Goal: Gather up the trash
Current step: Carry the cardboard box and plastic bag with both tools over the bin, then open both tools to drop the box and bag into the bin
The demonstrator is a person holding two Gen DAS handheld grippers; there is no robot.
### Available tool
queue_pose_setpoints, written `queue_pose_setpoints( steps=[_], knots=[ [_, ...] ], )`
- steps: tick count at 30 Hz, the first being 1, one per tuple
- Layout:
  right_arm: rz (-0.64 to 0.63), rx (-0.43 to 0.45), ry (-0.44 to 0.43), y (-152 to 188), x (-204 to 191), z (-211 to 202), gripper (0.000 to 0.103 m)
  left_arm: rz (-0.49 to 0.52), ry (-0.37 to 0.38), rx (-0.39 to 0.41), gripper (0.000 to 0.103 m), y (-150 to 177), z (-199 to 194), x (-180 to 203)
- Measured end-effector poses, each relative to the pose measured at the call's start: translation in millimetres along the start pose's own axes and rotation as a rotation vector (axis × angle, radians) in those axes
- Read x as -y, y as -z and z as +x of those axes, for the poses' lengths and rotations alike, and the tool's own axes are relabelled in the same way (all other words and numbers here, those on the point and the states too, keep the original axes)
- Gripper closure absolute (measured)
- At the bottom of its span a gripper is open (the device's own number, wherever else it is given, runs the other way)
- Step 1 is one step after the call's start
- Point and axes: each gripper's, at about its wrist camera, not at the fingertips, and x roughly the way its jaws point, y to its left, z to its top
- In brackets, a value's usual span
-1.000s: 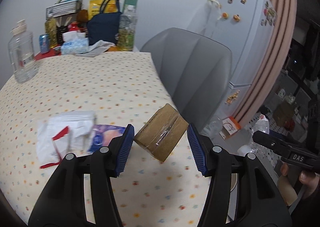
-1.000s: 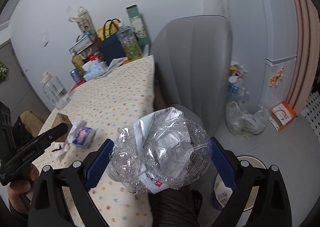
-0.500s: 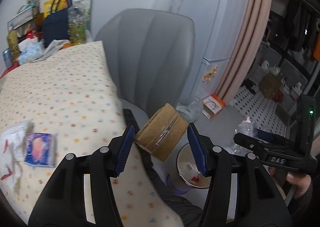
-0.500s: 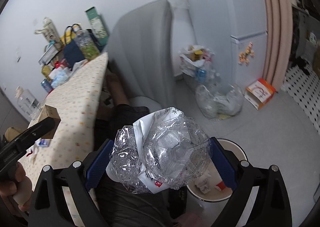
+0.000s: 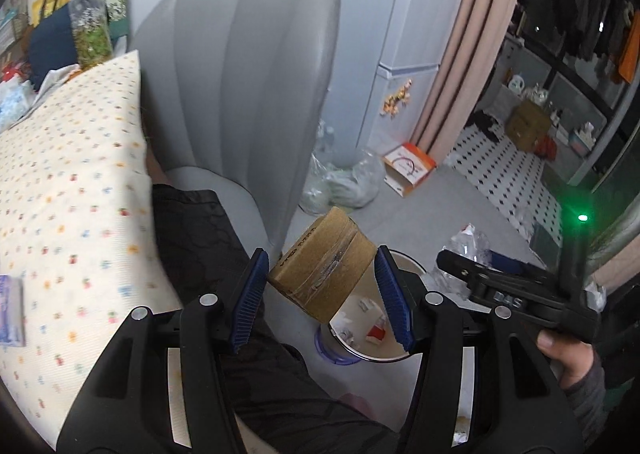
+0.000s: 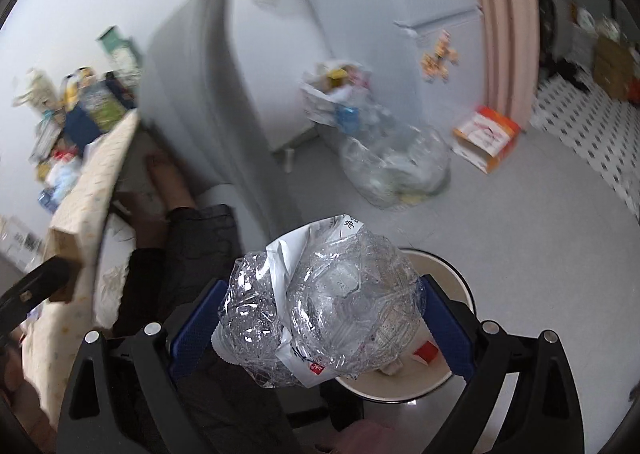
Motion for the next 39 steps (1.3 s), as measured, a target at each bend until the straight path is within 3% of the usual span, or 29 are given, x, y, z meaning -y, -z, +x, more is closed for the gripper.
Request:
queue_pose_setpoints(
  steps=[3, 19, 28, 33, 39],
  knots=[
    [0.071, 0.001, -0.009, 3, 21, 1, 0.008, 0.021, 0.004, -0.019, 0.048, 0, 10, 9],
    [0.1, 0.101, 0.007, -4, 69, -60, 0.008, 0.123, 0.085, -0.121, 0.048, -5, 66, 90],
    [0.156, 0.1, 0.061, 0, 94, -68, 0.008, 0.161, 0.122, -0.188, 0.048, -7, 99, 141],
    [0.17, 0.118, 0.072, -2, 106, -75, 0.008, 0.187, 0.109, -0.217, 0.048, -1, 115, 152],
    [0.202, 0.118, 0.097, -4, 118, -76, 0.008, 0.131, 0.107, -0.24, 0.047, 1, 129, 141]
  ],
)
